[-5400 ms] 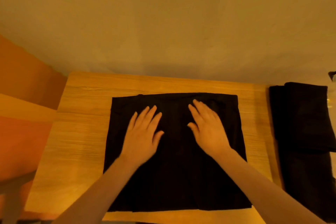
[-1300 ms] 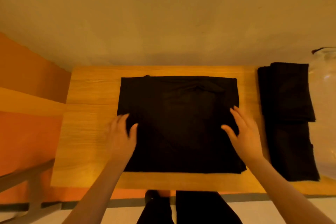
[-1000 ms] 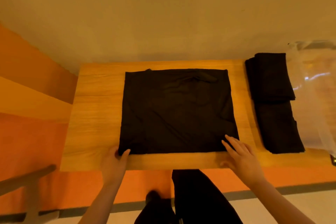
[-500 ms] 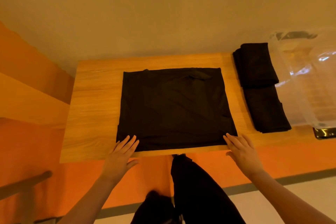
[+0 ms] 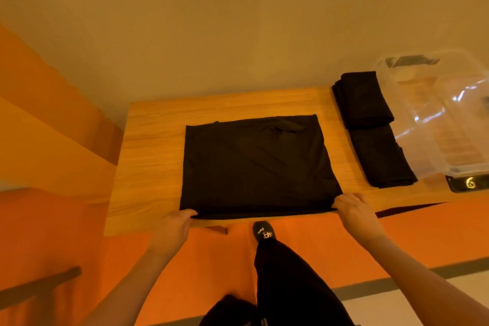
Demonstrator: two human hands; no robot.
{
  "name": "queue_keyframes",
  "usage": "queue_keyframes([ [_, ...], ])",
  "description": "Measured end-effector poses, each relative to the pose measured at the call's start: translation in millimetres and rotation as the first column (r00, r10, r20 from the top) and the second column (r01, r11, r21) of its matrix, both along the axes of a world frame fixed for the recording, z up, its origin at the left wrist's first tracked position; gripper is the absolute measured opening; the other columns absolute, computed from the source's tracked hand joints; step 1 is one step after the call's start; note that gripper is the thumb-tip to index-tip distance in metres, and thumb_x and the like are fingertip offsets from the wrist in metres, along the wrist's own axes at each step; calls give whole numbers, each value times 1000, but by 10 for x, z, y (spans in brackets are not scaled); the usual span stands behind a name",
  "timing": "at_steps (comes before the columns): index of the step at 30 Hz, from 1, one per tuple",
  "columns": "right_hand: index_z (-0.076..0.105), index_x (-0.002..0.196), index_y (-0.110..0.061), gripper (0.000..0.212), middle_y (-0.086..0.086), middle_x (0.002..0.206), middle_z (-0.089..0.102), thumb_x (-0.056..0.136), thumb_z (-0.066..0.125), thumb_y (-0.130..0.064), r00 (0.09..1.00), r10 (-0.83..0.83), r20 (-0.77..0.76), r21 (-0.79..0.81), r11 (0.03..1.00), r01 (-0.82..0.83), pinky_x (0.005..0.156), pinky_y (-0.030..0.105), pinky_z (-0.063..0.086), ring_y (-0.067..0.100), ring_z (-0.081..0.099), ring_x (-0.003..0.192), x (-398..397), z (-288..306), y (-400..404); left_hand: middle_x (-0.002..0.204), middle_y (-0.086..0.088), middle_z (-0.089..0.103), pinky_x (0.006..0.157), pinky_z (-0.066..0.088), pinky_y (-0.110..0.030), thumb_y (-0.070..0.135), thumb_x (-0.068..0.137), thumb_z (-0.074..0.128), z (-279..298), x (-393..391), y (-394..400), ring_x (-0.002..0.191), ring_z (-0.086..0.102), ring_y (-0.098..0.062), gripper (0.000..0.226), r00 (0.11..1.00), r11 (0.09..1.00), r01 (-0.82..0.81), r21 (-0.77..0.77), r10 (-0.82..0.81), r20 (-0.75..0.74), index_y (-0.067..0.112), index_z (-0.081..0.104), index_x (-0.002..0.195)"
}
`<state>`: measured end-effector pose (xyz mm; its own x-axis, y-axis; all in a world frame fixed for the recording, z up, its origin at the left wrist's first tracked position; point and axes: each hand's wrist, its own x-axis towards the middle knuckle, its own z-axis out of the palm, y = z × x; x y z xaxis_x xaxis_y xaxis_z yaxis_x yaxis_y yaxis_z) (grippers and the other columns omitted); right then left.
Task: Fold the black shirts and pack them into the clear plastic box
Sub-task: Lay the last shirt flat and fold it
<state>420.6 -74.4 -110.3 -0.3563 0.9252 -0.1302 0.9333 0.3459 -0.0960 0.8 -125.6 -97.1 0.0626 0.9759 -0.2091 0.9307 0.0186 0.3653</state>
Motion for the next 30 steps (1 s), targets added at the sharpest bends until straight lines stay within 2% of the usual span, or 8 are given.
queue_keyframes([
  [3, 67, 108, -6, 23, 10, 101, 69, 88, 57, -1, 965, -186, -187, -87, 981, 172, 85, 25, 43, 25, 64, 97, -89, 484, 367, 110, -12, 66, 80, 46, -33, 6, 93, 50, 474, -30, 433, 100, 62, -28, 25, 995, 990, -95, 105, 91, 40, 6, 63, 114],
  [5, 67, 109, -2, 22, 17, 102, 68, 90, 55, -4, 917, -220, -333, -20, 974, 226, 82, 29, 44, 31, 64, 95, -172, 980, 733, 108, -14, 65, 80, 45, -35, 2, 91, 51, 965, -82, 827, 99, 60, -31, 22, 996, 961, -84, 263, 72, 56, 3, 64, 109],
  [7, 68, 106, 1, 21, 20, 105, 67, 89, 56, -4, 870, -195, -453, 86, 962, 261, 88, 35, 44, 35, 62, 99, -268, 1526, 1121, 104, -20, 65, 83, 42, -37, -2, 89, 52, 1459, -151, 1204, 98, 59, -36, 20, 998, 921, -56, 385, 36, 61, -2, 64, 105],
  [10, 66, 111, -1, 24, 17, 115, 64, 92, 52, -6, 903, -156, -401, 83, 975, 206, 95, 35, 40, 34, 57, 110, -355, 2176, 1585, 105, -20, 64, 86, 39, -33, -1, 90, 52, 2060, -291, 1631, 102, 58, -34, 19, 998, 930, -25, 368, 1, 65, -4, 65, 103],
  [13, 63, 115, -2, 26, 17, 118, 62, 95, 48, -8, 881, -169, -441, 126, 961, 248, 88, 33, 40, 34, 57, 109, -410, 2691, 1837, 100, -18, 67, 76, 37, -28, 3, 91, 53, 2515, -427, 1838, 97, 59, -32, 17, 996, 918, -79, 388, 57, 69, -1, 68, 98],
  [17, 64, 114, -2, 26, 17, 118, 62, 95, 46, -7, 884, -132, -449, 201, 949, 244, 90, 35, 41, 34, 56, 109, -459, 3045, 1969, 93, -17, 66, 71, 33, -27, 1, 91, 51, 2804, -469, 1906, 86, 56, -28, 17, 991, 890, -127, 439, 99, 87, -1, 67, 93],
  [22, 65, 112, -1, 25, 16, 116, 64, 94, 49, -6, 934, -95, -345, 188, 968, 168, 93, 37, 43, 33, 56, 109, -472, 3149, 2067, 92, -17, 66, 69, 32, -28, 3, 91, 52, 2880, -529, 1941, 80, 51, -21, 17, 993, 894, -121, 432, 107, 56, 0, 68, 94],
  [30, 61, 118, -2, 28, 16, 124, 59, 94, 50, -8, 940, -110, -324, 116, 981, 155, 95, 36, 39, 33, 52, 116, -581, 3037, 2465, 96, -19, 66, 70, 34, -27, 8, 92, 54, 2926, -585, 2264, 92, 58, -32, 18, 988, 920, -148, 363, 156, 7, 1, 68, 100],
])
